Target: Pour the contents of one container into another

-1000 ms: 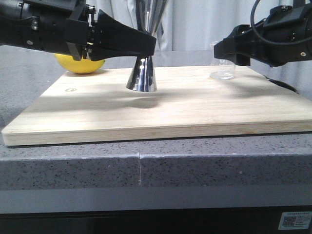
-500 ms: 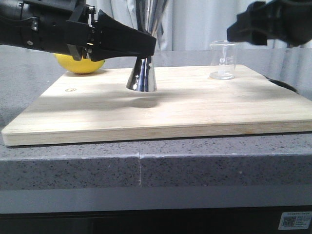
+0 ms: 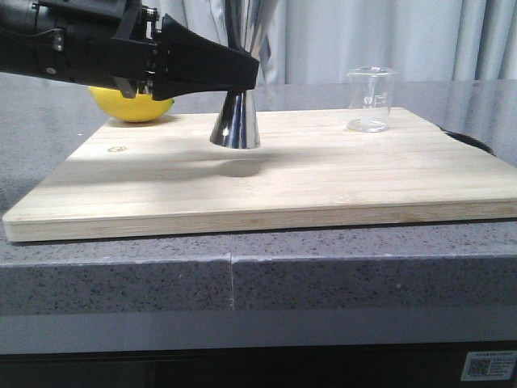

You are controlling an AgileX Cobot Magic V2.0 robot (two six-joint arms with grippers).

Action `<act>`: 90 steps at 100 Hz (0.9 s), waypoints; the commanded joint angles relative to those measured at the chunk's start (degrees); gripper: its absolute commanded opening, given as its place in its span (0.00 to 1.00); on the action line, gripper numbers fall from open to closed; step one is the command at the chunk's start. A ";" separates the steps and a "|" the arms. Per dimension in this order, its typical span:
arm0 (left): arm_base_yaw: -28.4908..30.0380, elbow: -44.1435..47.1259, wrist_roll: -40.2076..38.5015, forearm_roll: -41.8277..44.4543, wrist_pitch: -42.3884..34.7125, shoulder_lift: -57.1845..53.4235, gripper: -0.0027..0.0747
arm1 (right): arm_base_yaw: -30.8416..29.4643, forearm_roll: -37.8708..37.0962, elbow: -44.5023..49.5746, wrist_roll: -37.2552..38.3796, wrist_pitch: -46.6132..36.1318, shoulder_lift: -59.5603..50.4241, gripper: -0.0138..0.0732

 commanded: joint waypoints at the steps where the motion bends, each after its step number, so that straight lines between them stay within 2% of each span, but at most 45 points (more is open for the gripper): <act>1: 0.22 -1.63 0.77 -5.55 5.85 -2.44 0.21 | -0.09 0.25 -1.28 0.36 -3.52 -2.69 0.65; 90: 5.20 -1.63 5.94 -7.39 4.26 -2.34 0.21 | -0.09 0.25 -1.28 2.20 -3.15 -3.84 0.65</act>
